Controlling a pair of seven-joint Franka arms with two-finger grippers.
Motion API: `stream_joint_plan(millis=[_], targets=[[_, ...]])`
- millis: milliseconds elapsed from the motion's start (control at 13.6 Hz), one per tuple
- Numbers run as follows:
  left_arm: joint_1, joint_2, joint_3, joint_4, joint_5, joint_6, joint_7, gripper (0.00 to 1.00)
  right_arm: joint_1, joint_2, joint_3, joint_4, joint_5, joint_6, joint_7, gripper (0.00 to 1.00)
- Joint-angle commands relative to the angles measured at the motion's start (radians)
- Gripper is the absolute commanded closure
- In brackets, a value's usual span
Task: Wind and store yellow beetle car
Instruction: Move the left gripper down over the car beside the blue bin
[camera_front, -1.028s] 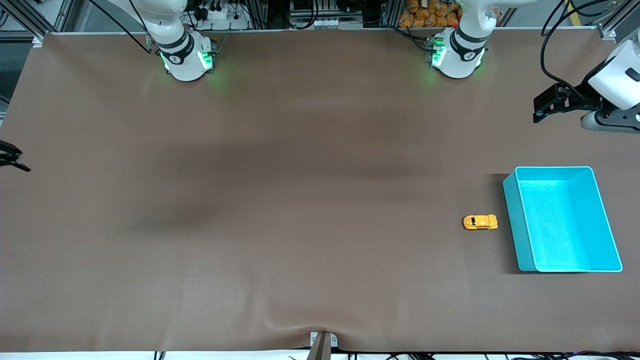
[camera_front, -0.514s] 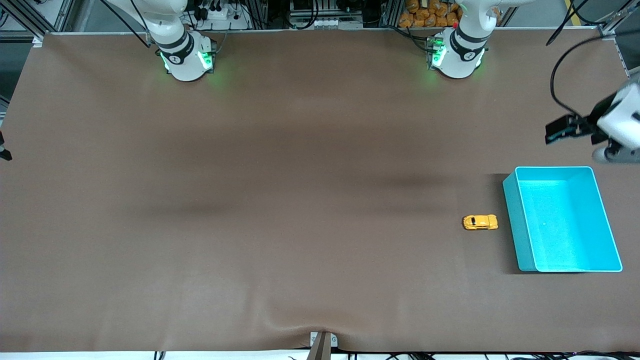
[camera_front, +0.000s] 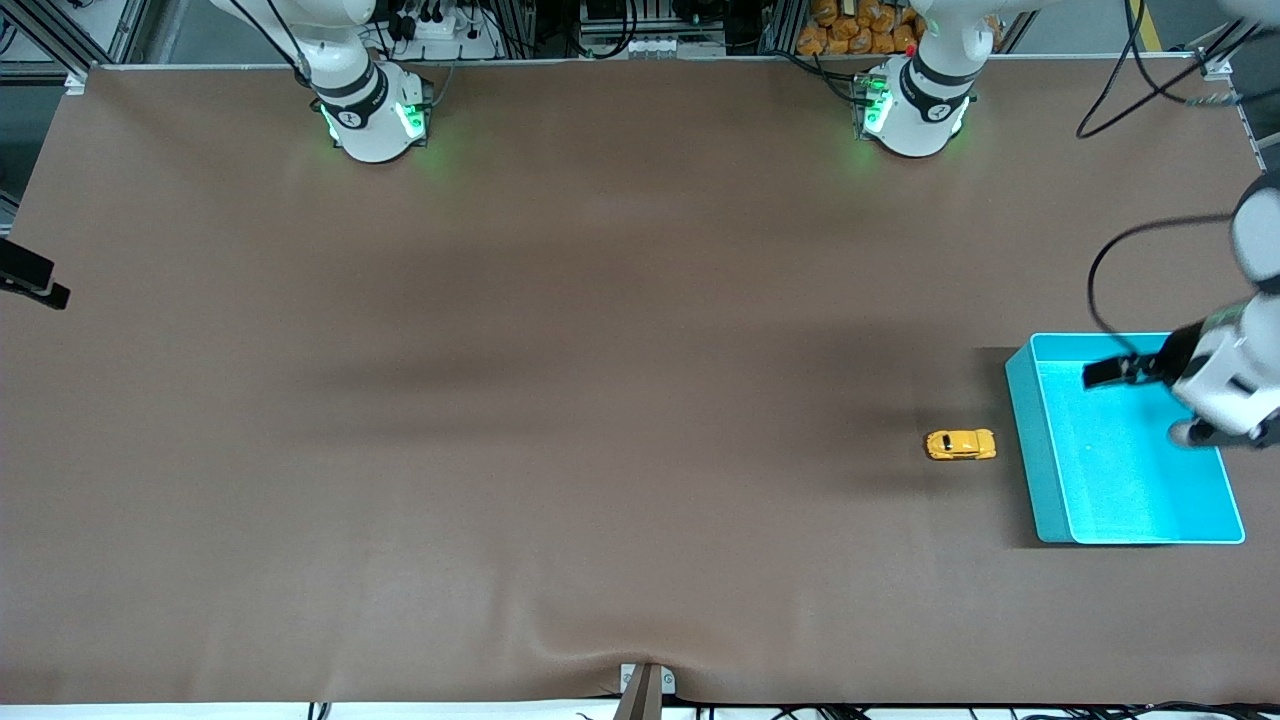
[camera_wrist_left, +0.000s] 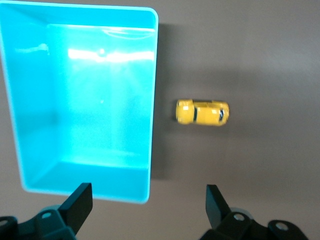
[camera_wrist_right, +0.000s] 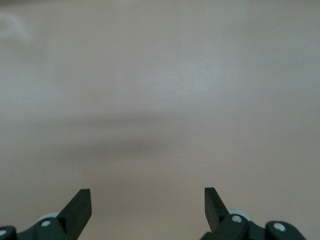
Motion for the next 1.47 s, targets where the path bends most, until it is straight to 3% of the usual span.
stream_joint_plan(millis=[0, 147, 294, 367, 661, 881, 1395], targets=[[0.014, 0.073, -0.008, 0.031, -0.011, 0.071, -0.195, 0.0, -0.007, -0.044, -0.013, -0.019, 0.039, -0.009, 0.048, 0.0], [0.013, 0.106, -0.007, 0.013, -0.013, 0.104, -0.303, 0.0, -0.004, -0.117, -0.013, -0.13, 0.047, 0.053, 0.068, 0.0], [0.013, 0.102, -0.007, -0.055, -0.01, 0.128, -0.442, 0.0, 0.007, -0.219, -0.007, -0.308, 0.044, 0.167, 0.128, 0.0], [0.01, 0.094, -0.008, -0.093, -0.01, 0.166, -0.496, 0.0, 0.01, -0.236, -0.007, -0.347, 0.044, 0.19, 0.129, 0.0], [-0.01, 0.091, -0.014, -0.23, -0.002, 0.338, -0.771, 0.0, 0.019, -0.248, -0.007, -0.384, 0.036, 0.199, 0.14, 0.0], [-0.032, 0.088, -0.014, -0.355, -0.001, 0.556, -0.971, 0.0, 0.018, -0.241, -0.008, -0.387, 0.032, 0.215, 0.128, 0.0], [-0.069, 0.146, -0.014, -0.363, 0.001, 0.685, -1.361, 0.0, 0.047, -0.225, -0.021, -0.389, 0.024, 0.236, 0.114, 0.0]])
